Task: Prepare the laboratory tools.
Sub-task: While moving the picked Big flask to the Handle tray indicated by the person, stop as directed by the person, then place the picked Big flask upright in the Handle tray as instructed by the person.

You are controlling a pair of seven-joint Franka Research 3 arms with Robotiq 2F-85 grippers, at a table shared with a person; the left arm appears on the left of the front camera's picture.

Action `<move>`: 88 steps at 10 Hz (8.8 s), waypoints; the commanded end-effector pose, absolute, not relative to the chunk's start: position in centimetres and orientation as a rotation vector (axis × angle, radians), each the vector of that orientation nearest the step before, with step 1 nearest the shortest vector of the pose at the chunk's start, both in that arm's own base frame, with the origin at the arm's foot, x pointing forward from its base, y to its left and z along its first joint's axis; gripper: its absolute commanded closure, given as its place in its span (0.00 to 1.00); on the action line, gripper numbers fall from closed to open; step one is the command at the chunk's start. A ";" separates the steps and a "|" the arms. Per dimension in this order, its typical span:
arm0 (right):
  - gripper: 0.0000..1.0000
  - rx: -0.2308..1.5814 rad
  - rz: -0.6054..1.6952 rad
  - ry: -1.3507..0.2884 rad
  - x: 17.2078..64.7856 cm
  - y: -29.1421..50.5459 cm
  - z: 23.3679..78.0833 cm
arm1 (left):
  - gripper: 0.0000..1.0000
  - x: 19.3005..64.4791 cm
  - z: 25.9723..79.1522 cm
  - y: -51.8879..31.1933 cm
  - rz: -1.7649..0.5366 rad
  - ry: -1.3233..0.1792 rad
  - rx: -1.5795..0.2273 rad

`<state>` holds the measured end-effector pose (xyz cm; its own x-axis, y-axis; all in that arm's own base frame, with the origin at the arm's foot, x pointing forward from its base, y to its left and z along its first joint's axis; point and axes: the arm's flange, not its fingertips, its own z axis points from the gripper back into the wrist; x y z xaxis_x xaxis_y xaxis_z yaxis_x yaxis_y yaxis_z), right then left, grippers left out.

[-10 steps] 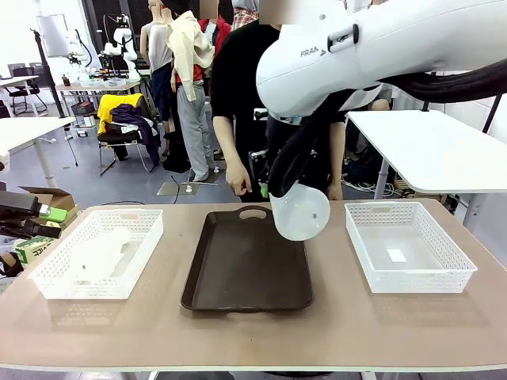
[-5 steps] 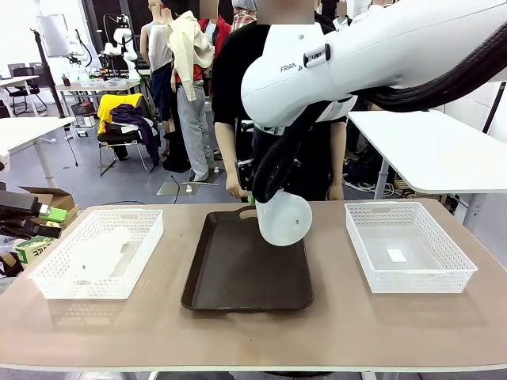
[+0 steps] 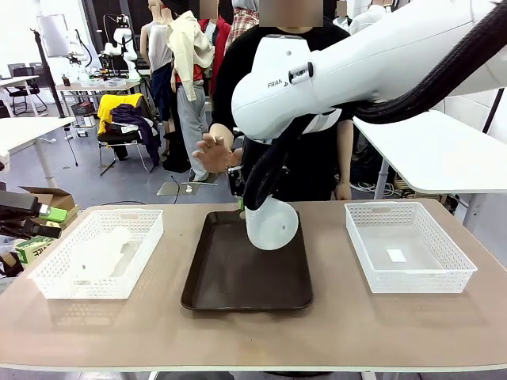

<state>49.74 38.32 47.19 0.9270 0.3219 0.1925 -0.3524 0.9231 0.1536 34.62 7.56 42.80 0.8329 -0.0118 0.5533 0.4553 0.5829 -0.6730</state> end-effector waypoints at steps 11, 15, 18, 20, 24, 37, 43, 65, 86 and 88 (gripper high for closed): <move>1.00 0.180 0.341 -0.145 51.4 38.7 44.9 | 0.00 34.7 42.6 7.7 -0.303 -0.560 -0.934; 1.00 0.180 0.341 -0.145 51.4 38.7 44.9 | 0.00 34.7 42.6 7.7 -0.303 -0.560 -0.934; 1.00 0.180 0.341 -0.145 51.4 38.7 44.9 | 0.00 34.7 42.6 7.7 -0.303 -0.560 -0.934; 1.00 0.180 0.341 -0.145 51.4 38.7 44.9 | 0.00 34.7 42.6 7.7 -0.303 -0.560 -0.934; 1.00 0.180 0.341 -0.145 51.4 38.7 44.9 | 0.00 34.7 42.6 7.7 -0.303 -0.560 -0.934; 1.00 0.180 0.341 -0.145 51.4 38.7 44.9 | 0.00 34.7 42.6 7.7 -0.303 -0.560 -0.934; 1.00 0.180 0.341 -0.145 51.4 38.7 44.9 | 0.00 34.7 42.6 7.7 -0.303 -0.560 -0.934; 1.00 1.128 1.179 -0.684 56.5 32.1 40.1 | 0.00 34.7 42.6 7.7 -0.303 -0.560 -0.934; 1.00 1.449 1.440 -1.203 64.0 31.7 29.9 | 0.00 34.7 42.6 7.7 -0.303 -0.560 -0.934; 1.00 1.425 1.416 -1.242 64.5 31.6 28.6 | 0.00 34.7 42.6 7.7 -0.303 -0.560 -0.934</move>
<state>64.03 31.45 28.58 -0.0596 -0.1023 0.9930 -0.9575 -0.2755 -0.0858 34.64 7.55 42.78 0.8334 -0.0117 0.5526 0.4545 0.5834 -0.6731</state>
